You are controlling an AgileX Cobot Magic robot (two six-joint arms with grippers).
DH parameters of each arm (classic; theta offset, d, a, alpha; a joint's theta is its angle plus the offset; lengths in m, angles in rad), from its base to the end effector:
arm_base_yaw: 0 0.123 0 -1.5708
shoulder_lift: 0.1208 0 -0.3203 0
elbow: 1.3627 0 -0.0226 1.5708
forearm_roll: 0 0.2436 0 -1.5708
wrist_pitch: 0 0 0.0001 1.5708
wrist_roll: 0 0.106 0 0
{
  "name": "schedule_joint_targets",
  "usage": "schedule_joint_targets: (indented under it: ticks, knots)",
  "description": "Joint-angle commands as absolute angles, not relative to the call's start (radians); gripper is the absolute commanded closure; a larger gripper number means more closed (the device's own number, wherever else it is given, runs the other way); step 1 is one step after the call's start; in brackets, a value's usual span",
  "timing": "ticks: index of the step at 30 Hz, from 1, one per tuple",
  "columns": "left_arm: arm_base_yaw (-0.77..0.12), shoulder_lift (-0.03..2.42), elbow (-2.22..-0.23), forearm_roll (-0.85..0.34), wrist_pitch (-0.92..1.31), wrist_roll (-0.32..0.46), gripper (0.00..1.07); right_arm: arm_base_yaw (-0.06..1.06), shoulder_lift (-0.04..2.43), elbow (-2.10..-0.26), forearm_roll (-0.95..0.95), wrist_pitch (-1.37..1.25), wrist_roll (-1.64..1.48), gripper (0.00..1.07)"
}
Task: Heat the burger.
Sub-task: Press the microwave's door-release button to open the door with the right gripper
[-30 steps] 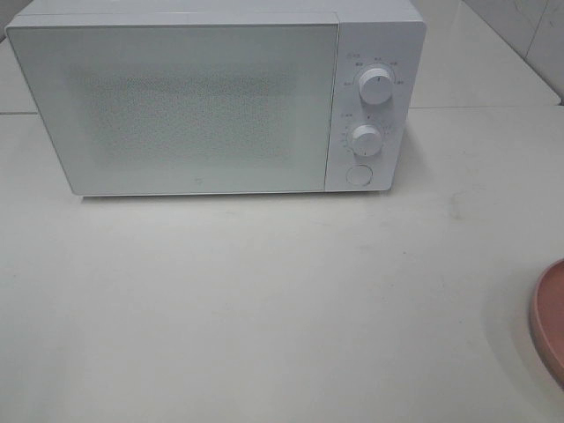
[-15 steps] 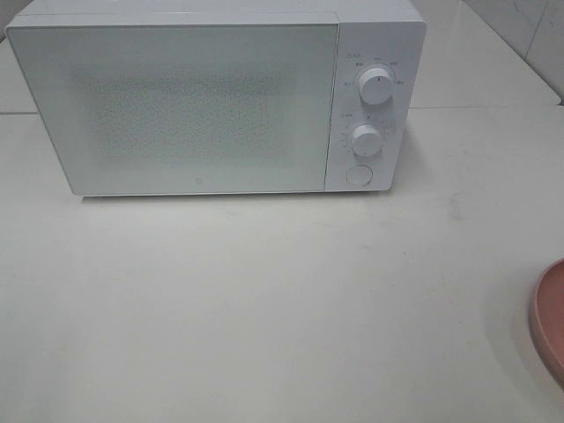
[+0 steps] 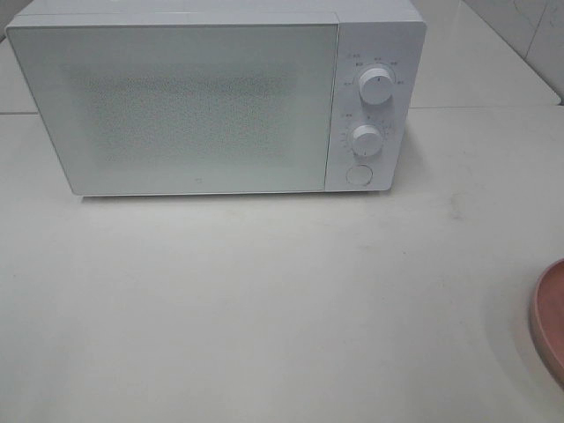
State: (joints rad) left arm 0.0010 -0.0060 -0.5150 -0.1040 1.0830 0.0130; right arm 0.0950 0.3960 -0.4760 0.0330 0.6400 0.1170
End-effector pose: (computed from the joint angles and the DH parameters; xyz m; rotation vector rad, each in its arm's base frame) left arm -0.0372 -0.0098 0.2693 0.0198 2.0430 -0.1156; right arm 0.0519 0.0070 0.2958 0.0373 2.0470 0.1691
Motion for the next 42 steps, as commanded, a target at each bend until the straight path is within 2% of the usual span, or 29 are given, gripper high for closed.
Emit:
schedule_joint_targets:
  ticks: [1, 32, 42]
  knots:
    - [0.004, -0.027, -0.516, -0.11, 1.07, 0.012, 0.2, 0.088, 0.454, -0.458, 0.029, 0.535, 0.124, 0.37]
    - [0.004, -0.027, -0.516, -0.11, 1.07, 0.012, 0.2, 0.09, 1.035, -0.409, 0.032, -0.045, 0.125, 0.37]
    - [0.004, -0.027, -0.516, -0.11, 1.07, 0.012, 0.2, 0.269, 1.208, -0.392, 0.048, -0.31, 0.104, 0.37]
